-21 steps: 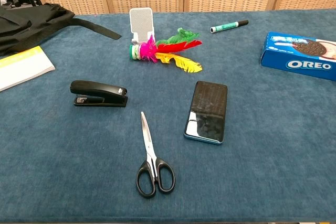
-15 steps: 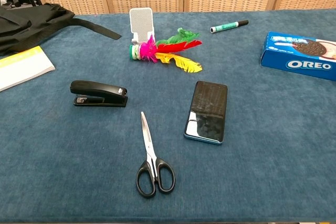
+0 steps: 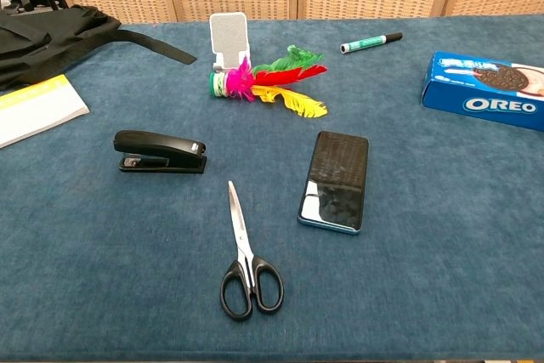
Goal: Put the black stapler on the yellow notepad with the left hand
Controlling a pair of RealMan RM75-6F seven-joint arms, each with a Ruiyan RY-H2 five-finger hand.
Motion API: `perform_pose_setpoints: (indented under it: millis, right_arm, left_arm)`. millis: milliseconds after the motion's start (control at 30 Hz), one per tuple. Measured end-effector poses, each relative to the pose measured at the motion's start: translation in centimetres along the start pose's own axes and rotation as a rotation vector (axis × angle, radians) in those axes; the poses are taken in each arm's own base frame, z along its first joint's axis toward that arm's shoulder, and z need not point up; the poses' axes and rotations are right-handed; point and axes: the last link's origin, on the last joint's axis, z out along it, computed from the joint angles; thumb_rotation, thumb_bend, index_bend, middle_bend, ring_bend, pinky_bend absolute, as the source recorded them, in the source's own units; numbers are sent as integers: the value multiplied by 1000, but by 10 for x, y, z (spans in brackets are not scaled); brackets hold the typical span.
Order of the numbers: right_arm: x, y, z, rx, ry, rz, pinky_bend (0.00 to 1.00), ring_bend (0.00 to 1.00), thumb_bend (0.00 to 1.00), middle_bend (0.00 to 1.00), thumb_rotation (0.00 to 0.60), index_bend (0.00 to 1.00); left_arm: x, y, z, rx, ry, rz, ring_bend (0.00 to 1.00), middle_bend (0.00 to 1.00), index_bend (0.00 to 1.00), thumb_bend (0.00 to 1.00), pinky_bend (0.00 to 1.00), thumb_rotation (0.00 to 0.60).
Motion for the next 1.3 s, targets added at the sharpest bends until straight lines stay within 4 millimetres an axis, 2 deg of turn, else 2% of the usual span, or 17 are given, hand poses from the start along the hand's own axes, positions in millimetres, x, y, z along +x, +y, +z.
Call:
perform_pose_setpoints:
  millis: [667, 833, 1167, 1300]
  right_arm:
    - [-2, -3, 0, 13, -5, 3, 0, 0, 332, 0, 600, 67]
    - [-3, -3, 0, 15, -8, 1, 0, 0, 330, 0, 600, 67]
    - [-5, -4, 0, 20, -15, -6, 0, 0, 331, 0, 600, 67]
    - [-7, -5, 0, 25, -20, -8, 0, 0, 327, 0, 600, 67]
  left_arm:
    - [-5, 0, 6, -12, -6, 21, 0, 0, 0, 140, 64, 600]
    - [-11, 1, 16, -18, -28, 35, 0, 0, 1, 141, 64, 600]
    - [-16, 7, 48, -38, -50, 21, 0, 0, 85, 143, 64, 600]
    - [-17, 10, 62, -38, -69, 6, 0, 0, 117, 212, 64, 600]
